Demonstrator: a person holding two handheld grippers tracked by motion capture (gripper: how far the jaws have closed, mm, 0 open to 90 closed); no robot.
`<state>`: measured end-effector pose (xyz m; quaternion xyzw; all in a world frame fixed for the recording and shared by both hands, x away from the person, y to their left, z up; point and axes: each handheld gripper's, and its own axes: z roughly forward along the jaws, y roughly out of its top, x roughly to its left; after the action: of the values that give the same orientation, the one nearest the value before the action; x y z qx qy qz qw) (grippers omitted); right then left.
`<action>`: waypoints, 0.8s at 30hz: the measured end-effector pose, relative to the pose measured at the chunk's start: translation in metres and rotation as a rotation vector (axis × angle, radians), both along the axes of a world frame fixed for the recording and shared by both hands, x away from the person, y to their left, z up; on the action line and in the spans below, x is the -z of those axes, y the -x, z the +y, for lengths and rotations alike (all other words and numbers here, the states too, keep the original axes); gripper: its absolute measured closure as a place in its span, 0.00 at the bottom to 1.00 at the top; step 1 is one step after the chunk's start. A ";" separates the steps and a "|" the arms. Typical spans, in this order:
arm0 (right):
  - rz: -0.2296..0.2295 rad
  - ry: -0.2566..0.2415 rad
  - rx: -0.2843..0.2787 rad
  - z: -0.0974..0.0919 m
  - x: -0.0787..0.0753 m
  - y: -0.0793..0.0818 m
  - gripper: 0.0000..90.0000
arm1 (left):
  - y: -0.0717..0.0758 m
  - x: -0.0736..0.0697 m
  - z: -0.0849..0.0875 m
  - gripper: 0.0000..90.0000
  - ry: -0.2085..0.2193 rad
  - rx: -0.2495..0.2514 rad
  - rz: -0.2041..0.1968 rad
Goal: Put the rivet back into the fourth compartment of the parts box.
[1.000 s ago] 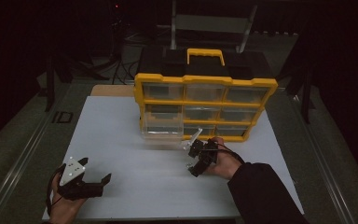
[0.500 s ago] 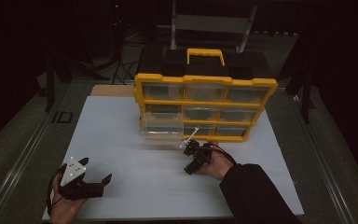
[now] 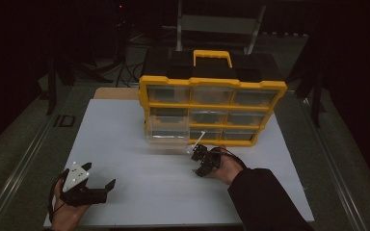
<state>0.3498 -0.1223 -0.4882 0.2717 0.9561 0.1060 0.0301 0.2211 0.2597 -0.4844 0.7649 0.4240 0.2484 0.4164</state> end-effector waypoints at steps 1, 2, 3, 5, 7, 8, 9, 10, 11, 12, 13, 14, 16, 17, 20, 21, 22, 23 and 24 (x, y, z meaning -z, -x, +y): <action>0.001 0.014 -0.019 0.002 -0.001 0.001 0.76 | 0.000 0.000 0.000 0.00 0.000 0.001 0.000; 0.001 0.014 -0.019 0.002 -0.001 0.001 0.76 | 0.000 0.000 0.000 0.00 0.000 0.000 0.001; -0.004 0.019 -0.033 0.003 -0.001 0.001 0.77 | 0.000 0.000 0.000 0.00 0.000 0.000 0.001; 0.022 0.029 -0.018 0.005 -0.002 0.003 0.83 | 0.000 0.000 0.000 0.00 0.001 0.000 0.001; 0.023 0.045 -0.025 0.005 -0.002 0.001 0.89 | 0.000 0.000 0.000 0.00 0.001 0.000 0.001; 0.033 0.047 -0.020 0.004 -0.002 0.001 0.91 | 0.000 0.000 0.000 0.00 0.001 0.000 0.001; 0.041 0.047 -0.025 0.003 -0.002 0.000 0.92 | 0.000 0.000 0.000 0.00 0.000 0.001 0.001; 0.047 0.052 -0.026 0.002 -0.002 0.000 0.92 | 0.000 0.000 0.000 0.00 0.000 0.001 0.002; 0.047 0.052 -0.026 0.002 -0.002 0.000 0.92 | 0.000 0.000 0.000 0.00 0.000 0.001 0.002; 0.051 0.060 -0.039 0.001 -0.002 0.000 0.92 | 0.000 0.000 0.000 0.00 0.000 0.001 0.003; 0.060 0.069 -0.045 0.001 -0.003 0.000 0.92 | 0.000 0.000 0.000 0.00 -0.001 0.001 0.002; 0.060 0.069 -0.045 0.001 -0.003 0.000 0.92 | 0.000 0.000 0.000 0.00 -0.002 0.001 0.002; 0.079 0.096 -0.040 -0.001 -0.005 0.002 0.92 | 0.000 0.000 0.000 0.00 -0.001 0.002 0.002; 0.076 0.091 -0.048 -0.003 -0.006 0.001 0.92 | 0.000 0.000 0.000 0.00 -0.001 0.001 0.002; 0.049 0.052 -0.106 -0.008 -0.008 -0.003 0.92 | 0.000 0.000 0.000 0.00 0.000 0.001 0.003; 0.045 0.064 -0.107 -0.012 -0.015 -0.003 0.92 | 0.000 0.000 0.000 0.00 0.000 0.002 0.003; 0.059 0.058 -0.081 -0.013 -0.020 -0.001 0.92 | 0.000 0.000 0.000 0.00 0.000 0.002 0.004; 0.048 0.060 -0.090 -0.015 -0.026 -0.002 0.92 | 0.000 0.000 0.000 0.00 0.000 0.002 0.003; 0.043 0.049 -0.098 -0.017 -0.032 -0.002 0.92 | 0.000 0.000 0.000 0.00 0.000 0.002 0.004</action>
<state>0.3520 -0.1395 -0.4561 0.2258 0.9710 0.0783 0.0110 0.2214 0.2595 -0.4848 0.7657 0.4241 0.2466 0.4160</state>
